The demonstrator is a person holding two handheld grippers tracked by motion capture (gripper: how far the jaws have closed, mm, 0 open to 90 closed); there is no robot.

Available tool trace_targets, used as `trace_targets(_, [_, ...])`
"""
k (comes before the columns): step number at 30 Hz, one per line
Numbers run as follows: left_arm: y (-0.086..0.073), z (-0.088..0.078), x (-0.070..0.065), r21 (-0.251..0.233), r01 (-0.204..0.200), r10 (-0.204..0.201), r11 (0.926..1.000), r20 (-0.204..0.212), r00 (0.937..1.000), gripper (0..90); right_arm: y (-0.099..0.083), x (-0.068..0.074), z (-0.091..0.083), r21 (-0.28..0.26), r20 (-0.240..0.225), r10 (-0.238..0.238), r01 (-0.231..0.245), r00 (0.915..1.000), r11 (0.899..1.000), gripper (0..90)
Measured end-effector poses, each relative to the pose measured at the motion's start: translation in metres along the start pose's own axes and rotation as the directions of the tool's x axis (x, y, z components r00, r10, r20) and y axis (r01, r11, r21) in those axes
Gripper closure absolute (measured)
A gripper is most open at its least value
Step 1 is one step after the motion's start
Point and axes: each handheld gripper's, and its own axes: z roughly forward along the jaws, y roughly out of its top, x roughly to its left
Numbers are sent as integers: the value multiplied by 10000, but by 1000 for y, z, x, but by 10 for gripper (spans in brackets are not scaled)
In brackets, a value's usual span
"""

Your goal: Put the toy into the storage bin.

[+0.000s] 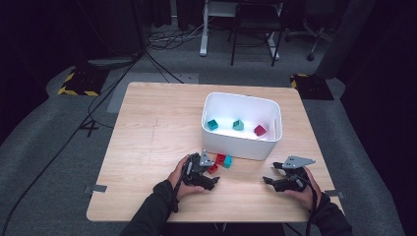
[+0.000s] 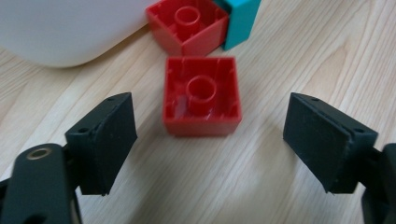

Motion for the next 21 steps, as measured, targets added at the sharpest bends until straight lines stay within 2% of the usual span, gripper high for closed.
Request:
trace_targets(1, [1, 2, -1, -3, 29, -29, 10000, -30, 10000, 186, 0, 0, 0, 2, 1, -4, 4, 10000, 10000, 240])
trace_targets(2, [3, 4, -1, -128, -140, 142, 9998, 111, 9998, 187, 0, 0, 0, 0, -1, -3, 3, 10000, 10000, 241])
trace_targets(3, [3, 3, -2, 3, -57, 56, 10000, 77, 10000, 194, 0, 0, 0, -4, -1, -6, 6, 10000, 10000, 240])
trace_targets(4, [4, 5, -2, -173, -184, 185, 9997, 93, 9998, 197, 0, 0, 0, 2, 1, -3, 3, 10000, 10000, 241])
trace_targets(5, [4, 6, -3, -195, -66, 70, 9998, 208, 9998, 199, 0, 0, 0, 1, -1, -1, 1, 10000, 10000, 241])
trace_targets(6, [4, 5, -2, -169, -159, 163, 9997, 231, 9996, 211, 0, 0, 0, -1, 1, -5, 5, 10000, 10000, 241])
trace_targets(12, [3, 2, 0, -516, -48, 48, 9987, -1, 10000, 515, 0, 0, 0, 0, -2, -5, 5, 10000, 10000, 241])
trace_targets(14, [3, 2, 0, -556, -38, 36, 9984, -42, 10000, 582, 0, 0, 0, 1, -3, -3, 3, 10000, 10000, 241])
trace_targets(17, [2, 1, 0, -500, -148, 153, 9986, 97, 9998, 587, 0, 0, 0, 1, -5, -1, 1, 10000, 10000, 240])
trace_targets(21, [1, 0, 0, -525, -227, 230, 9984, 53, 9997, 587, 0, 0, 0, 5, -6, -18, 18, 10000, 10000, 241])
